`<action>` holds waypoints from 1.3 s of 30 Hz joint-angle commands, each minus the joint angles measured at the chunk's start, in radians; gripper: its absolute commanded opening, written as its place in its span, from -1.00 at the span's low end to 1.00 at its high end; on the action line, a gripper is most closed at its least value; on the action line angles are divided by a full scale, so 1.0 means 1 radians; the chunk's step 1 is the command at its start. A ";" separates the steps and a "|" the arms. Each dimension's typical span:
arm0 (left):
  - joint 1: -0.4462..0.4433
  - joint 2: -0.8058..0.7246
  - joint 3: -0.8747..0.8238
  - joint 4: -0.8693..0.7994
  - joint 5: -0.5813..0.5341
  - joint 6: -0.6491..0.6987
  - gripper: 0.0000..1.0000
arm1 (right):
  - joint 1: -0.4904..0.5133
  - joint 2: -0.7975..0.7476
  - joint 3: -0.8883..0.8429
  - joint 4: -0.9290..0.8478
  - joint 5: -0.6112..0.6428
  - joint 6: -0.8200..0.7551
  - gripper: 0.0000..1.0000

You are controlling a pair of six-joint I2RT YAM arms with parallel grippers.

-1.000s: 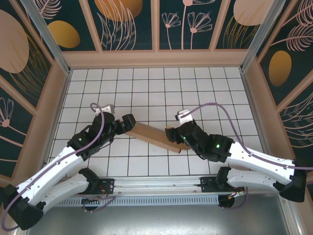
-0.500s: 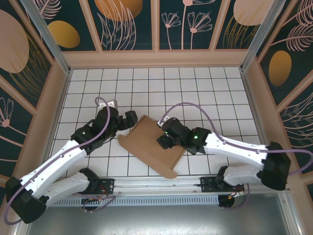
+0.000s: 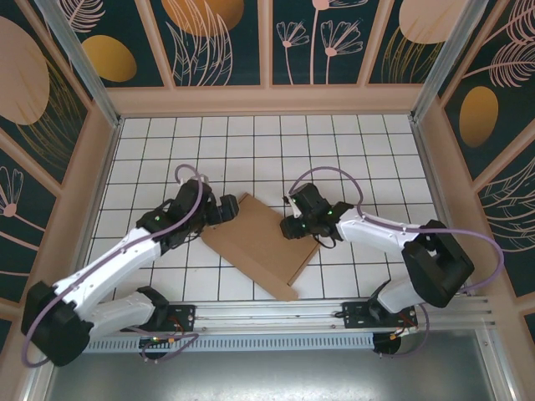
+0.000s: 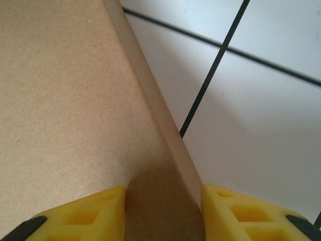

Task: Fold the paper box

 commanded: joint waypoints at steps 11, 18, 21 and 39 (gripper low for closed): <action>0.151 0.145 0.109 0.133 0.025 0.033 0.98 | -0.202 0.298 0.125 0.097 -0.160 -0.097 -0.23; 0.153 0.107 -0.088 0.321 0.138 -0.165 0.97 | -0.328 0.361 0.081 0.211 -0.359 -0.030 -0.24; 0.154 0.171 -0.125 0.410 0.204 -0.201 0.97 | -0.368 0.367 0.063 0.237 -0.411 0.002 -0.24; 0.154 0.382 -0.071 0.637 0.326 -0.251 0.98 | -0.507 0.433 0.026 0.327 -0.592 0.080 -0.24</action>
